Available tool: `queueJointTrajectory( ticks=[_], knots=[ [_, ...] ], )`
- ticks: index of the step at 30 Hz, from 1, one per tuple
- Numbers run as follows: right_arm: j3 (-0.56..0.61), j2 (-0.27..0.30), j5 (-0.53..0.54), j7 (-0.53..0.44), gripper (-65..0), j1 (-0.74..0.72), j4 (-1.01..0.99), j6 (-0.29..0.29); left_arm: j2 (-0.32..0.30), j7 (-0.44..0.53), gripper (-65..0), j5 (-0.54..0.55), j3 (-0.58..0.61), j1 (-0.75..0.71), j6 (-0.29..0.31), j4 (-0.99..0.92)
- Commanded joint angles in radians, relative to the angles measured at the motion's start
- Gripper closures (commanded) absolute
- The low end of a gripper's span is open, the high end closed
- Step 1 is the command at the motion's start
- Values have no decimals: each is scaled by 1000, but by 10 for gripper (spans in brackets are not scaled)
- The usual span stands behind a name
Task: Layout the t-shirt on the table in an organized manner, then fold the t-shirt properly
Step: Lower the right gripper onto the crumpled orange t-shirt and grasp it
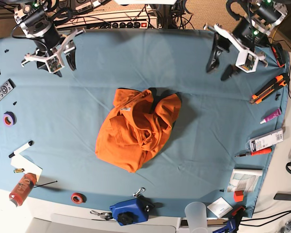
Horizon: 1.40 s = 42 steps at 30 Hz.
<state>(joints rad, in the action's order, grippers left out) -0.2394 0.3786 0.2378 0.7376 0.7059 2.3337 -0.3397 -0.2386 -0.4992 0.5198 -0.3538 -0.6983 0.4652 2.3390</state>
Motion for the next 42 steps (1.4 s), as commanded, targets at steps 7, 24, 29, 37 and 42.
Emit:
queueJointTrajectory(
  ticks=[7,24,29,37,42],
  knots=[
    [143,-44,48,35,-251,-210,13,3,-5,29,-337,6,-2,20,4,17],
    [495,-221,-209,-6,-251,-529,-354,42,-5,29,-337,-23,-2,20,4,17],
    [522,-221,-212,-8,-251,-537,-354,44,-5,29,-337,-23,-2,20,4,17],
    [521,-221,-212,-9,-251,-537,-354,45,-5,28,-337,-23,-2,20,4,17],
    [521,-221,-202,-3,-300,-537,-353,45,-5,28,-337,-23,-2,19,4,17]
  ],
)
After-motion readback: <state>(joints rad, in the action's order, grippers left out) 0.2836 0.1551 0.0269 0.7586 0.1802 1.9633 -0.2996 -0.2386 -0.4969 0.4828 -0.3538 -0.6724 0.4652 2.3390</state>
